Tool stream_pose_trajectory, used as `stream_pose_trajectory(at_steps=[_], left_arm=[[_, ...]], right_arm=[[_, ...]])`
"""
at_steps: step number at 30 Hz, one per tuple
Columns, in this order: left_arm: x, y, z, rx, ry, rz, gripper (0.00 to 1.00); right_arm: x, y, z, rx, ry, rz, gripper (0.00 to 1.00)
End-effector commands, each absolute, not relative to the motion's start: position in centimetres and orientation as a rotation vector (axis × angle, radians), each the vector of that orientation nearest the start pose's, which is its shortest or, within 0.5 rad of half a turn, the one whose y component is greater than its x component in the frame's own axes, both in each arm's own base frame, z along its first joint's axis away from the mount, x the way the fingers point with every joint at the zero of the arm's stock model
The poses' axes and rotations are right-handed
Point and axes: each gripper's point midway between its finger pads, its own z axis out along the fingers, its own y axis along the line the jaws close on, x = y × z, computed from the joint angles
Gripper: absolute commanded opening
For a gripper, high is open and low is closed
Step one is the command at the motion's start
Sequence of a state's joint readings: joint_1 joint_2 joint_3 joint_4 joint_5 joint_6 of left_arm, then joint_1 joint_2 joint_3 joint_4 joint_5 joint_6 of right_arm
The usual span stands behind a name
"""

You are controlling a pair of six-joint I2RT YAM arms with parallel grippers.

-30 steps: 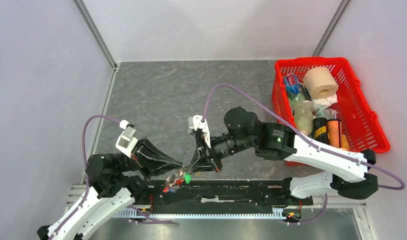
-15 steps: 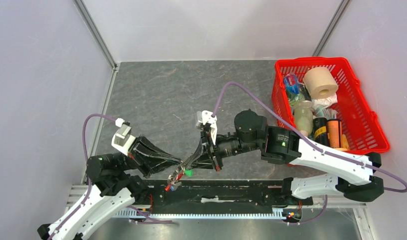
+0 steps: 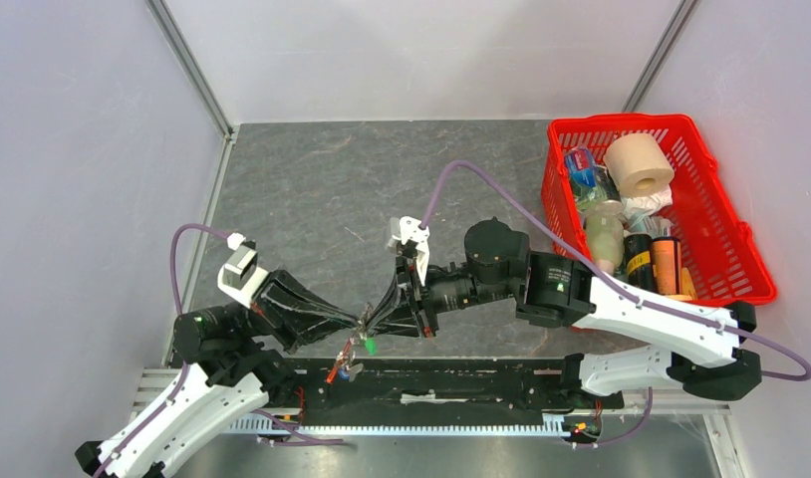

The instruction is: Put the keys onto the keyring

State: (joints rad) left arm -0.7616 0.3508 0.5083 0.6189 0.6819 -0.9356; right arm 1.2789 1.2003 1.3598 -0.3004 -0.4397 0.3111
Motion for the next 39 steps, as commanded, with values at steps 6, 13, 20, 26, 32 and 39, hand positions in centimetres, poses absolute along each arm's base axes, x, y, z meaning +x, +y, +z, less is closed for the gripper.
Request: stream_pose_trajectory(at_steps=[6,13,20,26,32,39], left_arm=[[0.9,-19.7,43.4,0.666,0.848,-1.836,0.02],[1.7,-20.3,42.3,0.655,0.903,-1.806,0.02],[5.2,-21.6,40.2,0.574,1.078,-1.68,0.02],[9.1,-22.6,38.0,0.475,1.231,-1.535,0.02],[13.3,-23.2,35.5,0.377,1.369,-1.373,0.02],[18.1,-23.7,31.4,0.272,1.561,-1.167,0.02]], right_arm=[[3.8,36.8,42.0,-1.138,1.451,1.423,0.33],[5.0,35.7,42.5,-1.078,1.463,1.345,0.43],[8.8,33.6,40.0,-0.93,1.63,1.106,0.46],[11.6,31.6,36.2,-0.807,1.77,0.907,0.47],[11.9,30.3,33.3,-0.771,1.828,0.858,0.48],[12.1,29.3,30.6,-0.74,1.875,0.818,0.49]])
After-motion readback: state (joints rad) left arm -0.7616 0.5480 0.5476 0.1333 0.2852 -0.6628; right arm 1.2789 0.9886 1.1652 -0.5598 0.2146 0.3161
